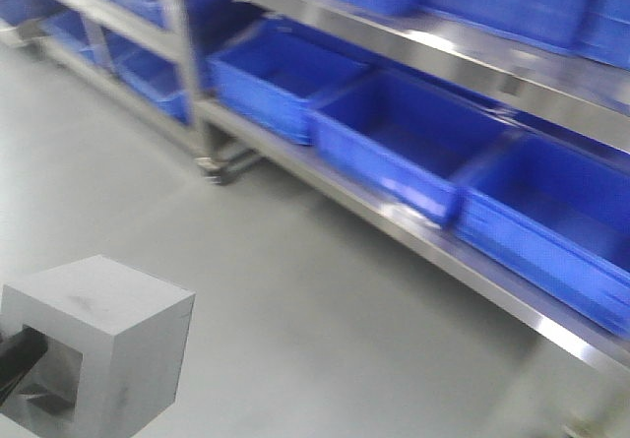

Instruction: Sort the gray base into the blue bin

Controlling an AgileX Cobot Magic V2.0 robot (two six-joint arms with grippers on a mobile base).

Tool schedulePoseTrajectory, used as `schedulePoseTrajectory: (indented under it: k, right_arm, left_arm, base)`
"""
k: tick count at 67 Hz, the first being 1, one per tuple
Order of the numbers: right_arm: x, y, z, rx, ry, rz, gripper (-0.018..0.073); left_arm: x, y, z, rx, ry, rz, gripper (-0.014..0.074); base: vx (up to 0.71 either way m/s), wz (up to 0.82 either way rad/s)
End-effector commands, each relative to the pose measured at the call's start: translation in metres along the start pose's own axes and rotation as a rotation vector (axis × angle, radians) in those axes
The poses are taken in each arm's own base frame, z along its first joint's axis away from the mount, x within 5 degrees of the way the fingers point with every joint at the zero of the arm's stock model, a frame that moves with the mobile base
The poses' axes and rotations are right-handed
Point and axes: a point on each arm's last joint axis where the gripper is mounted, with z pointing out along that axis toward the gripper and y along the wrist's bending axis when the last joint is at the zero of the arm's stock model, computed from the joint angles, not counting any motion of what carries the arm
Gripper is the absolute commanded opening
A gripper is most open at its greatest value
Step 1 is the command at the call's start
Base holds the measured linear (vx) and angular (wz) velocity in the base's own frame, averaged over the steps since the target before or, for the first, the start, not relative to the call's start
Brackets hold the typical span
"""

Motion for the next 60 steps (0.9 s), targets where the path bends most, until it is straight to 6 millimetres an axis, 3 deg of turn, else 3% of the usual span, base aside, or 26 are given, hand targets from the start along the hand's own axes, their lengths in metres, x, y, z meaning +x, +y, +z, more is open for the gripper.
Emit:
schedulePoseTrajectory:
  k: [1,60]
  right_arm:
    - [-0.0050,-0.0004,-0.0004,0.007,-0.074,-0.014,-0.0005]
    - [-0.0050,-0.0004,-0.0004,0.007,-0.073,-0.014,-0.0005]
  left_arm:
    - [-0.0190,-0.0056,-0.0027,0.052,-0.123,-0.009,-0.0008]
    - [-0.0190,-0.0056,-0.0027,0.052,-0.123,-0.009,-0.0008]
  base:
    - [0.24,0.91]
    - [0.25,0.69]
